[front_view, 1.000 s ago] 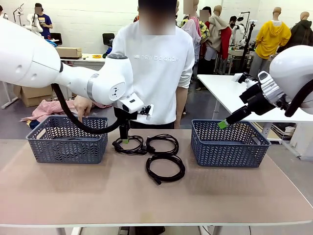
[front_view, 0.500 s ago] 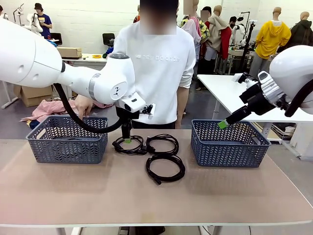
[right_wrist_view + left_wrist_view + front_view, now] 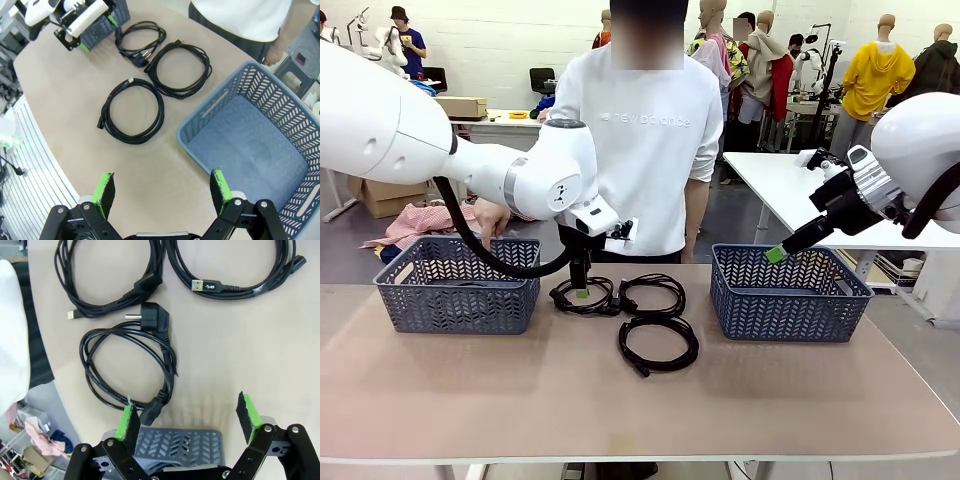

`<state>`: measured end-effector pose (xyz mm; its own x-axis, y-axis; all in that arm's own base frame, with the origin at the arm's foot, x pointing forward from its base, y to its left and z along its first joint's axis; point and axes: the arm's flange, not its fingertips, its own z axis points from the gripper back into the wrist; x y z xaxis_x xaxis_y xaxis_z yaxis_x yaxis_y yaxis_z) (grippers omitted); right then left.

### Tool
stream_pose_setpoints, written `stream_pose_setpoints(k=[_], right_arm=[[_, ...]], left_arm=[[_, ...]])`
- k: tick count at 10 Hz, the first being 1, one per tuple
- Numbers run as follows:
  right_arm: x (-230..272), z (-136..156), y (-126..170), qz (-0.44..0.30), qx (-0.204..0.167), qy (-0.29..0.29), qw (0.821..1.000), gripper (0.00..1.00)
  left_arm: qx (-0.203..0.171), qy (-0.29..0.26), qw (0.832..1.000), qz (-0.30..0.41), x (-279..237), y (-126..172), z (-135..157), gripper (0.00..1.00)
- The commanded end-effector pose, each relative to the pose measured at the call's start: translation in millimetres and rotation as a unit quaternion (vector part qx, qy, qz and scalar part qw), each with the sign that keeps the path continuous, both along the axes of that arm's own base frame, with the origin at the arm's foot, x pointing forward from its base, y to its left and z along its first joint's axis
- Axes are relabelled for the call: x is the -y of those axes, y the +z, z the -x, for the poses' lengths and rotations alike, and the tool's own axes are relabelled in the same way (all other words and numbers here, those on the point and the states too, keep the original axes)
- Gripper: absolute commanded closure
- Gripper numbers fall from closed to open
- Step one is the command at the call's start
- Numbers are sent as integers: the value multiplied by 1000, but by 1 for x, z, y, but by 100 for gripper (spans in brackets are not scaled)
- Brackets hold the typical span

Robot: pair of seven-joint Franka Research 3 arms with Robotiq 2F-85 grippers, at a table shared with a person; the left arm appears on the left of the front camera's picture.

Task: Organize the cables according to human instructions.
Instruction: Pick up a bundle of cables and place it in the basket indicated by the human.

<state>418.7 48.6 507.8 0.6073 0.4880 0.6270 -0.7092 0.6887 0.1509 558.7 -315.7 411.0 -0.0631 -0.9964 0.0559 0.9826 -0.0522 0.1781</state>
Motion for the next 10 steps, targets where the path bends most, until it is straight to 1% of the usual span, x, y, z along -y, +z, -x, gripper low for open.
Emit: stream_pose_setpoints(k=[1, 2, 4, 5, 7, 9, 10], right_arm=[[1, -2, 0, -12, 4, 4, 1000, 0], [1, -2, 0, -12, 4, 4, 1000, 0], [1, -2, 0, -12, 4, 4, 1000, 0], [1, -2, 0, -12, 4, 4, 1000, 0], [1, -2, 0, -12, 4, 4, 1000, 0], [1, -2, 0, -12, 4, 4, 1000, 0], [1, -2, 0, -12, 4, 4, 1000, 0]], left_arm=[[6, -7, 1000, -13, -2, -16, -5, 0], [3, -11, 1000, -16, -2, -25, -9, 0], [-22, -14, 999, -30, -3, -45, -17, 0], [-26, -16, 999, -34, -4, -53, -21, 0], [-31, -22, 999, -34, -4, -64, -31, 0], [-38, -14, 998, -40, -5, -72, -39, 0], [-36, -15, 998, -43, -5, -75, -42, 0]])
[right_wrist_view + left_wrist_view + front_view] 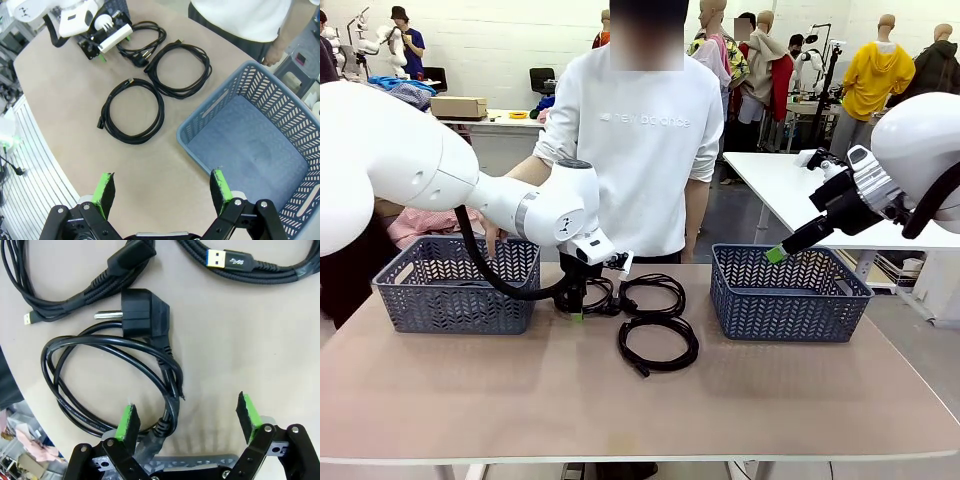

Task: Organize the cables according to human instructions.
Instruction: Pick up a bundle of cables and place it in the basket indicated by the human.

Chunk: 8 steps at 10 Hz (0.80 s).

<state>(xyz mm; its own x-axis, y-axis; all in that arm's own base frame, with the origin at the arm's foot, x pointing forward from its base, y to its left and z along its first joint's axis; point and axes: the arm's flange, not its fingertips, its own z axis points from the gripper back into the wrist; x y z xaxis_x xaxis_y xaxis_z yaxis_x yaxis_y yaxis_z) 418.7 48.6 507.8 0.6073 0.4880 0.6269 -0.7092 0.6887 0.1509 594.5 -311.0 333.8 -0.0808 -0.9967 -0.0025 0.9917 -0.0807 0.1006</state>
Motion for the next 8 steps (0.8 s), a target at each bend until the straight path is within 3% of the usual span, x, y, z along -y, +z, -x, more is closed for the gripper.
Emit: stream_pose_setpoints(k=[1, 8], right_arm=[[1, -2, 0, -12, 4, 4, 1000, 0], [1, -2, 0, -12, 4, 4, 1000, 0]], left_arm=[[-7, -3, 1000, -11, -1, 0, -9, 0], [-21, 0, 1000, -21, -1, -13, -22, 0]])
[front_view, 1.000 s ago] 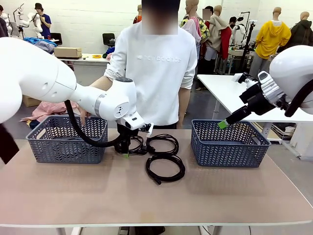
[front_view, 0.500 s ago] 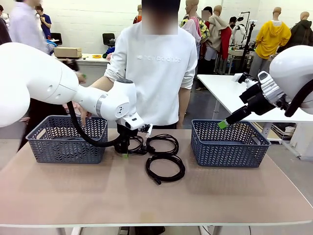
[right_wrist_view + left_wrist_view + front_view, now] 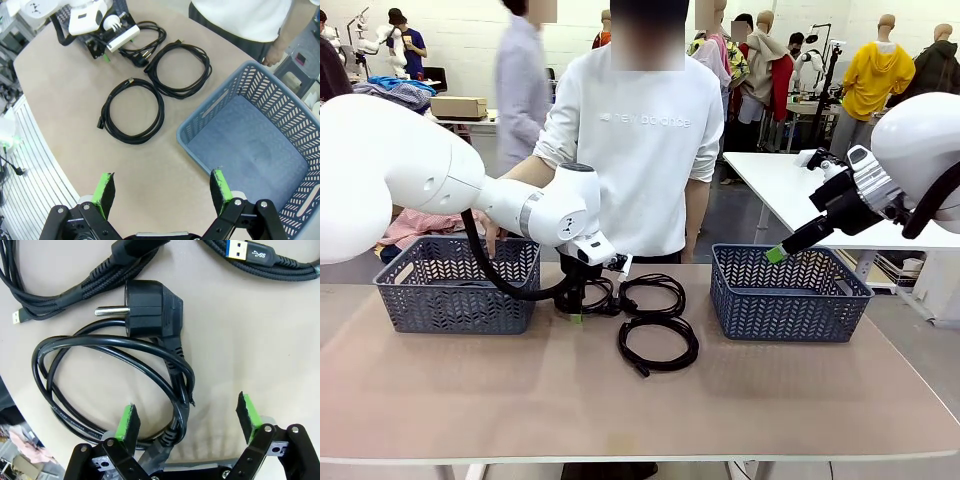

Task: Organize the cables according to human instructions.
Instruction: Pick up a bundle of cables and place it in the basket indicated by the human.

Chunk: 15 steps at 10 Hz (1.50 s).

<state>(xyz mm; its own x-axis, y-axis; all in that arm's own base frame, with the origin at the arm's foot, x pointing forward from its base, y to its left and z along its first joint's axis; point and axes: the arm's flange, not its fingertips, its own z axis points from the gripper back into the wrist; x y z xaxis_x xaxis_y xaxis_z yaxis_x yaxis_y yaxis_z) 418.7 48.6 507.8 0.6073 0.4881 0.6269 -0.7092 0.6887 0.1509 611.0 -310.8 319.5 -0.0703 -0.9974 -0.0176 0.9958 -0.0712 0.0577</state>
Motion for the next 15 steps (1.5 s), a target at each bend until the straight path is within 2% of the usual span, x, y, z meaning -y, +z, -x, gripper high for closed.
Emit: stream_pose_setpoints(k=[1, 2, 3, 4, 5, 6, 7, 8, 9, 10, 11, 12, 13, 14, 15], right_arm=[[1, -2, 0, -12, 4, 4, 1000, 0], [1, -2, 0, -12, 4, 4, 1000, 0], [1, -2, 0, -12, 4, 4, 1000, 0], [1, -2, 0, -12, 4, 4, 1000, 0], [1, -2, 0, -12, 4, 4, 1000, 0], [1, -2, 0, -12, 4, 4, 1000, 0], [1, -2, 0, -12, 4, 4, 1000, 0], [1, -2, 0, -12, 4, 4, 1000, 0], [1, -2, 0, -12, 4, 4, 1000, 0], [1, -2, 0, -12, 4, 4, 1000, 0], [1, -2, 0, -12, 4, 4, 1000, 0], [1, -2, 0, -12, 4, 4, 1000, 0], [1, -2, 0, -12, 4, 4, 1000, 0], [1, -2, 0, -12, 4, 4, 1000, 0], [1, -2, 0, -12, 4, 4, 1000, 0]], left_arm=[[-2, -8, 1000, -13, 0, 0, -7, 0], [-4, -9, 1000, -12, 0, -1, -8, 0], [0, -11, 1000, -11, 0, -1, -9, 16], [2, -12, 1000, -10, 0, 0, -9, 17], [1, -12, 1000, -11, 0, -1, -9, 33], [0, -11, 1000, -12, 0, 0, -10, 35], [-1, -13, 1000, -9, 0, 1, -9, 50], [0, -13, 1000, -9, -1, 1, -9, 52], [1, -14, 1000, -10, -1, 2, -9, 44], [1, -15, 1000, -9, -2, 3, -8, 69], [1, -17, 1000, -7, -2, 6, -8, 61], [-3, -20, 1000, -5, -4, 11, -6, 86], [-5, -23, 1000, -6, -5, 16, -4, 78], [-8, -26, 1000, -7, -7, 20, -1, 100], [-7, -26, 1000, -7, -9, 25, 0, 95]])
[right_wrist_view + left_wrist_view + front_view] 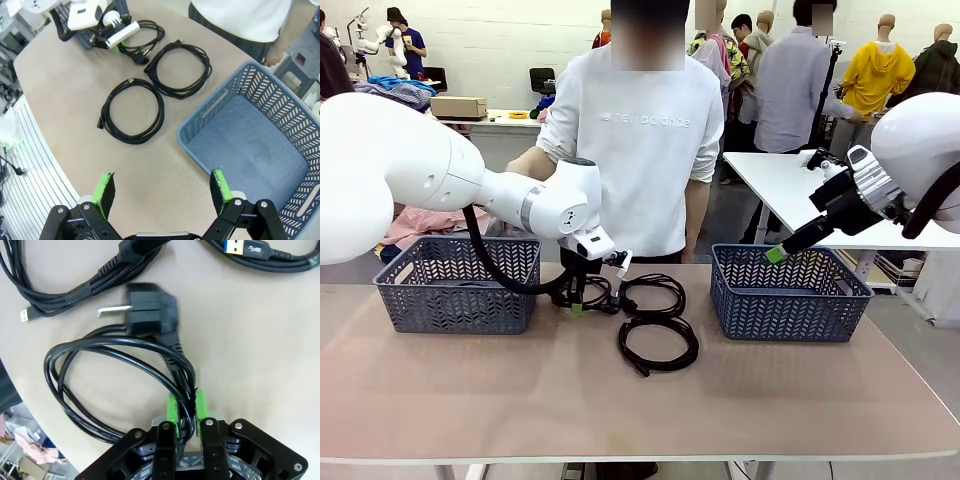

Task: Organize the cables according to human instructions.
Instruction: Pick up a bundle of cables and place it in the basket indicated by the human.

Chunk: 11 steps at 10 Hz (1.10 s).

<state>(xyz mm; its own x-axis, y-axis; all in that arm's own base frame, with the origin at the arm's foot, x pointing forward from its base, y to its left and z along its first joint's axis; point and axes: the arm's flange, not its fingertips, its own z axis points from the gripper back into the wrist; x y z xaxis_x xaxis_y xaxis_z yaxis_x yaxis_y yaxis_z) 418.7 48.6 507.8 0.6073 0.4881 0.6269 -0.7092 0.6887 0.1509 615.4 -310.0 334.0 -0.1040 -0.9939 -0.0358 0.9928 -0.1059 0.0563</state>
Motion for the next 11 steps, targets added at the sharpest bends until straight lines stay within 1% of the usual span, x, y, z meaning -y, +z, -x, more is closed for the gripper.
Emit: stream_pose_setpoints(k=[1, 2, 3, 4, 5, 7, 9, 11], right_arm=[[1, -2, 0, -12, 4, 4, 1000, 0], [1, -2, 0, -12, 4, 4, 1000, 0], [1, -2, 0, -12, 4, 4, 1000, 0], [1, -2, 0, -12, 4, 4, 1000, 0], [1, -2, 0, -12, 4, 4, 1000, 0], [1, -2, 0, -12, 4, 4, 1000, 0], [1, -2, 0, -12, 4, 4, 1000, 0], [1, -2, 0, -12, 4, 4, 1000, 0]], left_arm=[[-7, -8, 1000, 3, -10, 15, 5, 100], [-8, -7, 1000, 4, -12, 20, 7, 100], [-6, -1, 1000, 11, -15, 31, 9, 100], [8, 12, 1000, 21, -17, 48, 10, 100], [33, 18, 999, 34, -18, 70, 11, 100], [70, 15, 996, 45, -15, 108, 10, 100], [90, 19, 994, 53, -23, 148, 14, 100], [106, 40, 991, 67, -47, 183, 26, 100]])
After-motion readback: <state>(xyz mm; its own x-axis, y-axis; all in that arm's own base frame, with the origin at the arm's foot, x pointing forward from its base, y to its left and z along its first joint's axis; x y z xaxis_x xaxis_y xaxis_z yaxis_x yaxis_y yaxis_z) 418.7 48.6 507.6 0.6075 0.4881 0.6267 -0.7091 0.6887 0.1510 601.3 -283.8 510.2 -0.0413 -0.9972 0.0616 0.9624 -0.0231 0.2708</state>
